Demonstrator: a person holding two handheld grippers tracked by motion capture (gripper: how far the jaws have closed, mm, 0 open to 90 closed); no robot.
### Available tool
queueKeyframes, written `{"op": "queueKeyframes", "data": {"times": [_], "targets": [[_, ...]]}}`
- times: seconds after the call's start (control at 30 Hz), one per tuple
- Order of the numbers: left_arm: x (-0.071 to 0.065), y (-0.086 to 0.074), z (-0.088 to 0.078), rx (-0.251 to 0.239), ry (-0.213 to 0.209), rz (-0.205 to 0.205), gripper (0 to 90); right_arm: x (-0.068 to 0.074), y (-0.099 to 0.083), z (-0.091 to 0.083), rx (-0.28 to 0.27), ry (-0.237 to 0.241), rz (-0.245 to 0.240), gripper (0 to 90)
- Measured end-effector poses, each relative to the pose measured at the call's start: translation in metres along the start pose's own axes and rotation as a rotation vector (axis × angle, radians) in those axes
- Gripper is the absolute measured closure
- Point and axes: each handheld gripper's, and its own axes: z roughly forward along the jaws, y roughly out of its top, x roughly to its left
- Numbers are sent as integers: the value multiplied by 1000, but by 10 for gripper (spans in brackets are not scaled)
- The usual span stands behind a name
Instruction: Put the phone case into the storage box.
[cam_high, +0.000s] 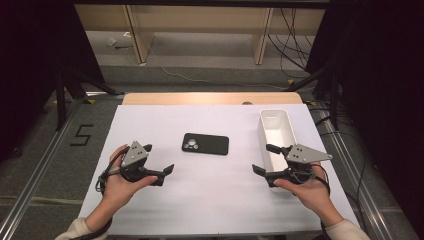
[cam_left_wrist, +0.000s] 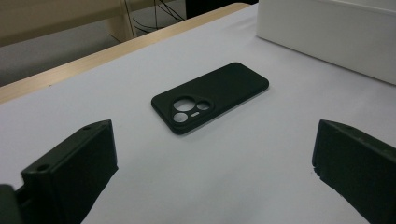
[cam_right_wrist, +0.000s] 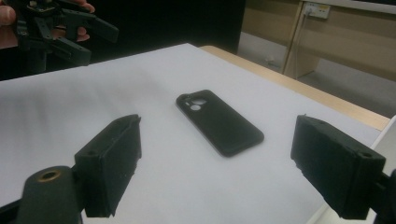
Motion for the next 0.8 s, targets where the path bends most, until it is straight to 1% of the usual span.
{"op": "queueKeyframes", "data": {"times": [0.17,0.23,0.3,0.37,0.43,0.5,0.57,0.6,0.63,0.7,0.8], "targets": [[0,0,-1,-4,3,0,0,1,0,2,9,-5,2,179],[0,0,-1,-4,4,-2,0,2,0,3,10,-6,2,209],[0,0,-1,-2,3,-2,0,3,2,5,8,-10,8,277],[0,0,0,-3,6,-4,0,4,5,9,17,-13,10,402],[0,0,0,-3,7,-5,0,6,8,15,30,-34,11,562],[0,0,0,-1,6,-9,0,7,11,24,55,-49,19,671],[0,-1,1,2,7,-4,0,7,14,33,68,-61,27,779],[0,-1,1,2,7,-4,0,7,14,33,68,-61,27,779],[0,-1,1,3,7,-6,0,7,17,42,90,-86,38,861],[1,-1,1,3,6,-6,0,7,20,50,103,-86,77,900],[0,-1,2,3,3,-10,0,9,24,64,140,-111,112,900]]}}
